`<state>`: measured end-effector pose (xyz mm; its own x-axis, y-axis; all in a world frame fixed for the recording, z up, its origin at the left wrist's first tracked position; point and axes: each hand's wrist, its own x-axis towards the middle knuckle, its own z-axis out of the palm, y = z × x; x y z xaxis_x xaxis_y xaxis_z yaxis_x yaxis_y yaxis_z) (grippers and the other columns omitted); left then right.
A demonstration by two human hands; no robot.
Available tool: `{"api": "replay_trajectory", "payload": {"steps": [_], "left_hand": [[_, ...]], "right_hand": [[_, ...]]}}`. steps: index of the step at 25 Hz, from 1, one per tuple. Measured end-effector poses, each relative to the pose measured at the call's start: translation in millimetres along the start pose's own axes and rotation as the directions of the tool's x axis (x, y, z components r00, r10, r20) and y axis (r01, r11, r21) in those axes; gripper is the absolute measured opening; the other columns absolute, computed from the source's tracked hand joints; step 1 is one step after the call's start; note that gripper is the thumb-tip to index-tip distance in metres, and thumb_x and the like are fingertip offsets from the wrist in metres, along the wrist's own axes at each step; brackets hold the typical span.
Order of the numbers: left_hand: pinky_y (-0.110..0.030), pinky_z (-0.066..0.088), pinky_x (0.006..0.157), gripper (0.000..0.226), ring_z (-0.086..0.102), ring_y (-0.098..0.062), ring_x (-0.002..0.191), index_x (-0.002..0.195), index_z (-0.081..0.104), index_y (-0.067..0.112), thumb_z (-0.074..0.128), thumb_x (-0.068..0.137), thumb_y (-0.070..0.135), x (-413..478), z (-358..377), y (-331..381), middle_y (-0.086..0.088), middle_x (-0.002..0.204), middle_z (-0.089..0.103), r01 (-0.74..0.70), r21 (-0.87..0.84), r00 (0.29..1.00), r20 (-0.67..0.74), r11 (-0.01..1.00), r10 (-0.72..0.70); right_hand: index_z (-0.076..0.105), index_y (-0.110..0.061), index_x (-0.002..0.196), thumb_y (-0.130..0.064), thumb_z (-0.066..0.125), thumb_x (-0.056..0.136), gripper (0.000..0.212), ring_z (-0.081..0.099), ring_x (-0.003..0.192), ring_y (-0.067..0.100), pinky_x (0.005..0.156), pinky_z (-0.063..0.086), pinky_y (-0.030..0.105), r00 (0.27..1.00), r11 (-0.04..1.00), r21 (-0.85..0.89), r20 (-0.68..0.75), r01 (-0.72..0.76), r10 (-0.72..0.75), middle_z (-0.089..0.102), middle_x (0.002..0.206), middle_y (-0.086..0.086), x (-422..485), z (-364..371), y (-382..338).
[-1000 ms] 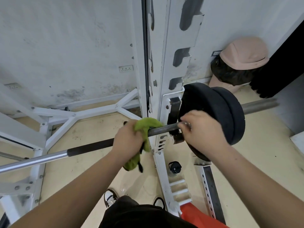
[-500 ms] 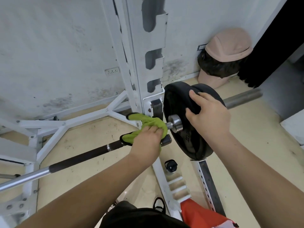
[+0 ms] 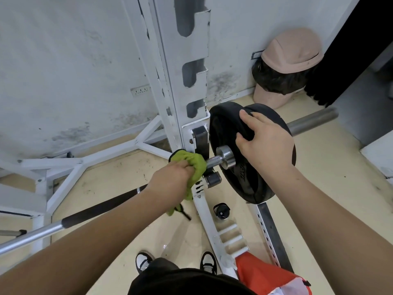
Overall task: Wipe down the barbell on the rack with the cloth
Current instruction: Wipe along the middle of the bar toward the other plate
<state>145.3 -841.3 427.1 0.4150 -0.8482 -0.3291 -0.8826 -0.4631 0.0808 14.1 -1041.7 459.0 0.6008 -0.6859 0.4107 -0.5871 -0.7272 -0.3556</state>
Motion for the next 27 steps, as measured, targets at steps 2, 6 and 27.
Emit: {"api": "replay_trajectory", "payload": {"steps": [2, 6, 27], "left_hand": [[-0.043, 0.054, 0.082, 0.038, 0.053, -0.029, 0.118, 0.122, 0.060, 0.013, 0.062, 0.087, 0.000, 7.6, -2.9, 16.6, -0.006, 0.124, 0.054, -0.044, 0.019, 0.999, -0.004, 0.999, 0.044], [-0.039, 0.049, 0.086, 0.039, 0.052, -0.031, 0.122, 0.132, 0.058, 0.010, 0.059, 0.093, 0.007, 36.5, -5.2, 63.8, -0.010, 0.126, 0.056, -0.145, 0.014, 0.979, -0.143, 0.989, 0.146], [-0.036, 0.047, 0.067, 0.005, 0.062, -0.030, 0.081, 0.090, 0.052, 0.018, 0.054, 0.091, 0.023, -34.3, -9.9, -26.9, -0.003, 0.082, 0.059, 0.265, -0.400, 0.927, -0.144, 0.877, -0.346]], "right_hand": [[0.064, -0.031, 0.136, -0.032, 0.073, 0.083, 0.054, 0.068, 0.098, 0.026, 0.068, 0.055, 0.036, 1.000, 1.000, -0.002, -0.020, 0.011, -0.011, 0.068, 0.126, -0.006, -2.6, 0.7, 0.5], [0.065, -0.030, 0.135, -0.032, 0.075, 0.082, 0.054, 0.069, 0.094, 0.027, 0.065, 0.056, 0.036, 0.999, 1.000, -0.021, -0.031, 0.013, -0.014, 0.070, 0.125, -0.006, -4.2, -0.5, 1.0], [0.060, -0.036, 0.139, -0.037, 0.069, 0.087, 0.053, 0.068, 0.100, 0.022, 0.067, 0.056, 0.035, 0.999, 1.000, -0.016, -0.037, -0.016, 0.015, 0.064, 0.134, -0.013, -14.5, 0.3, 4.1]]}}
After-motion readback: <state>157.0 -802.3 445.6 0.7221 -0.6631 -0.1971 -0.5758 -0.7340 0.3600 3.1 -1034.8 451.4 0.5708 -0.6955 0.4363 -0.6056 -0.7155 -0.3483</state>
